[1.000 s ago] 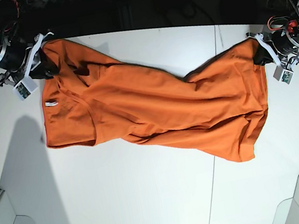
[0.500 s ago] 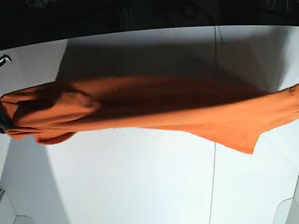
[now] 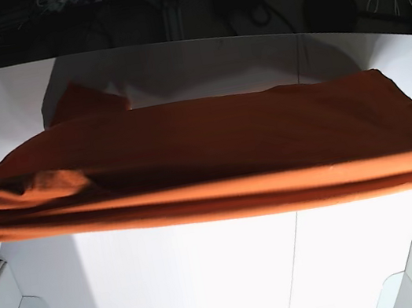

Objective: Layout the t-shirt on the table in an organized manner, then fold the t-shirt properly
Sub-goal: 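Lay the lifted shirt flat on the table and release both grippers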

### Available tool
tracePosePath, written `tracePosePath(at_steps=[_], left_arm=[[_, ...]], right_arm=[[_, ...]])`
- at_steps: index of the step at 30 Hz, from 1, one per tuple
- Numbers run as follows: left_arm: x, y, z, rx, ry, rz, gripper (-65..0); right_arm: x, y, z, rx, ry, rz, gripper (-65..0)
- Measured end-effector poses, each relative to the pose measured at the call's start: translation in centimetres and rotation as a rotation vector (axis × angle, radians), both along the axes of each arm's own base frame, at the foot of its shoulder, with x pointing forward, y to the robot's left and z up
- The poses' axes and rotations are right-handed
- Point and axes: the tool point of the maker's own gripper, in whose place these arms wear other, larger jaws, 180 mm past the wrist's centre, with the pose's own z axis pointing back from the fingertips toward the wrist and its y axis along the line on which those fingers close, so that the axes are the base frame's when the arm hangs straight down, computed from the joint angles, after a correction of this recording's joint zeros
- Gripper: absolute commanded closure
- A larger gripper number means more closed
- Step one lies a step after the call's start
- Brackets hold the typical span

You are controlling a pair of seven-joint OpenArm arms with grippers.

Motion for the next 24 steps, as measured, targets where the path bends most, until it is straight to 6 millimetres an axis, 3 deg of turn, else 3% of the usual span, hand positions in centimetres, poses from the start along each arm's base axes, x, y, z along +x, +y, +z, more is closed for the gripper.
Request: tracePosePath(at_steps=[2,4,10,13,15,18,20,22,24], left_arm=[[1.0,0.2,0.3,0.017,-0.009,-0.008,0.0],[2.9,0.0,-0.6,0.019,0.014,-0.039,0.0],[10.7,-0.2,-8.5,-0.045,0.161,-0.046,0.0],[14.0,0.2,-12.1,-0.087,0.238,-0.005,0.0],[16.0,0.1,-13.5,-0.115,0.283,0.005,0.0],[18.5,-0.1,-14.2,-0.160,0.312,0.023,-0.4],[19.4,-0.2,-15.0,-0.180,0.341,0.034,-9.8],[19.7,-0.4,-16.1,-0.187,0.370,0.047,-20.6],[19.5,-0.9,-17.2,-0.188,0.411,0.046,-29.3]], right_arm=[[1.0,-0.3,0.6,0.000,-0.035,0.012,0.0],[2.9,-1.4,-0.2,0.028,-0.023,0.004,0.0],[11.1,-4.7,-7.3,0.126,0.135,-0.043,0.0],[14.5,-5.1,-11.2,0.197,0.229,-0.048,0.0],[16.4,-5.1,-12.7,0.247,0.274,-0.049,0.0],[18.8,-5.0,-13.1,0.311,0.284,-0.051,-1.4],[19.9,-5.1,-12.8,0.347,0.277,-0.067,-20.3],[20.2,-5.3,-12.8,0.365,0.276,-0.089,-34.9],[20.2,-5.5,-13.1,0.370,0.281,-0.102,-39.5]])
